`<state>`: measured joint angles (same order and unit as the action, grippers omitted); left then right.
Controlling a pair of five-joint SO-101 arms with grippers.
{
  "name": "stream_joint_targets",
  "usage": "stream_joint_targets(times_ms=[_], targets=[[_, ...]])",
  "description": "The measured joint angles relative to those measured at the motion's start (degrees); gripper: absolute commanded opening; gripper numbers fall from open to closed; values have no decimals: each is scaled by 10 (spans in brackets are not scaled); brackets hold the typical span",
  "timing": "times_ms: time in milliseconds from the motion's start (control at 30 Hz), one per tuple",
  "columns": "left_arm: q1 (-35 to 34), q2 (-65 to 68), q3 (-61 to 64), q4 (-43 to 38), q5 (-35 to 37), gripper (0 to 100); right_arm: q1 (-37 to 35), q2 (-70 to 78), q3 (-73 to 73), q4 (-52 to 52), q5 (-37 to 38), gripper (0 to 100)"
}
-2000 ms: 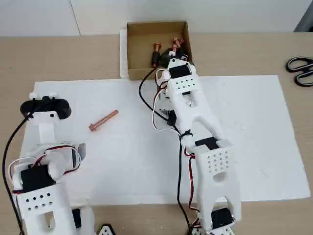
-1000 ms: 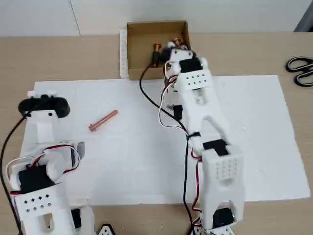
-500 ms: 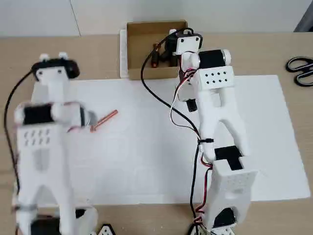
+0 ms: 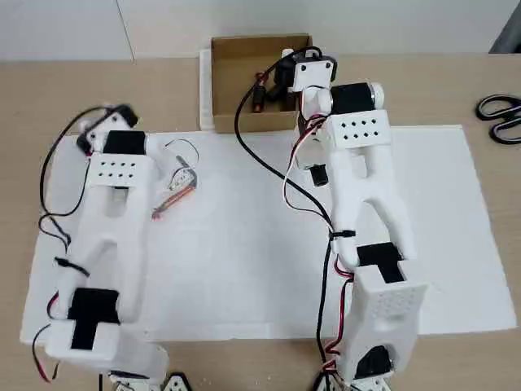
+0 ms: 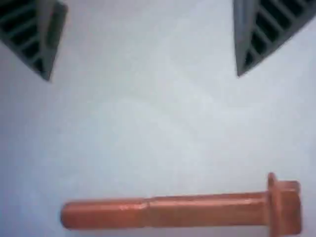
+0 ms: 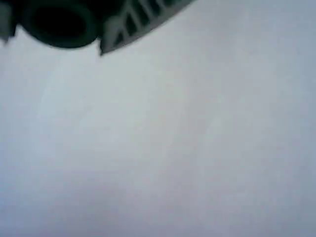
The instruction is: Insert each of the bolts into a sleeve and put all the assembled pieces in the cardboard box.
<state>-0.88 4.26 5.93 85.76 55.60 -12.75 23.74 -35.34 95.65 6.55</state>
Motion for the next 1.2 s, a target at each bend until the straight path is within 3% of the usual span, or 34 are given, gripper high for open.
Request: stream_joint_targets(times_ms=[100,633,1200], targets=[[0,31,-2,-7,94,229,0,0,0,0,0,3],[-37,124,-4,-71,160,229,0,0,0,0,0,3],[-41,175,-18,-98,166,228,0,0,0,0,0,3]])
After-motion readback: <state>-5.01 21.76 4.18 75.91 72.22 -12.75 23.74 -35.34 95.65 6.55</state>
